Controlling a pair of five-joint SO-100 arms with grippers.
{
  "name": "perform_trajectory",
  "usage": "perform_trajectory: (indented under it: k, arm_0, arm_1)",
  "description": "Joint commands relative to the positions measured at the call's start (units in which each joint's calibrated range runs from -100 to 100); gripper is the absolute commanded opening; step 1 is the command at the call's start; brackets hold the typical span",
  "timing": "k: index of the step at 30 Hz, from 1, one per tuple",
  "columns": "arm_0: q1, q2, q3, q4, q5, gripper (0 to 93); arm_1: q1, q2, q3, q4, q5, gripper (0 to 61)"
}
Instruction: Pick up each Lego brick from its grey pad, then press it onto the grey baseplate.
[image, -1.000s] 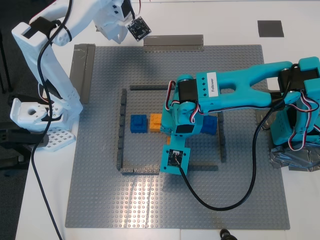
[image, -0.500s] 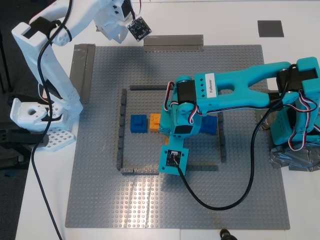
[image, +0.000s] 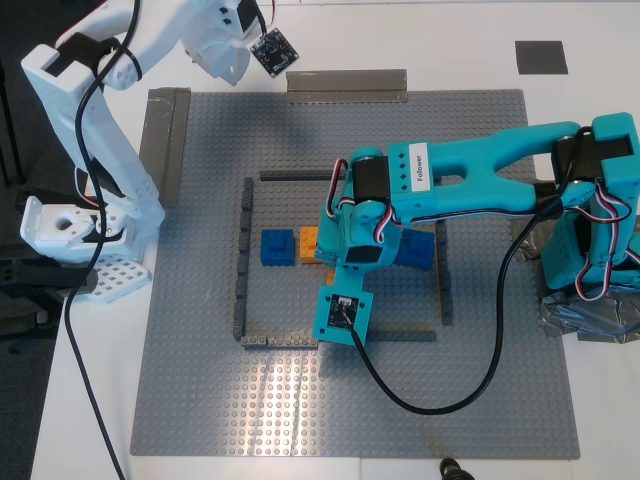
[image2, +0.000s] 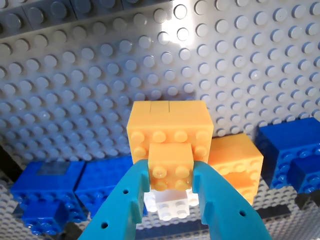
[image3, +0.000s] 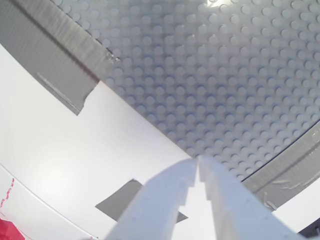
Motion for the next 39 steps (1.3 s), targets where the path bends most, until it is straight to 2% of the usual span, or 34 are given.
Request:
perform_trajectory:
  k: [1,13,25,39]
  arm_0:
    - [0.04,0.01,-1.56,-0.20,-0.12,0.0]
    - [-0.18,0.01,0.24,-0.04,-0.17,0.0]
    - [-0.18,-0.08,1.24,-0.04,-0.21,0.0]
    - [-0.18,-0.34,1.24,0.12,-1.63,3.4]
  arm_1:
    - [-0.33,-3.78,-0.25,0.51,0.45,0.2]
    - [0.68,-8.93,4.90,-1.69,3.57,0.2]
    - [3.37,-5.41,-5.76,8.40,5.23,0.2]
    - [4.38,-9.45,-1.88,7.91,6.31,0.2]
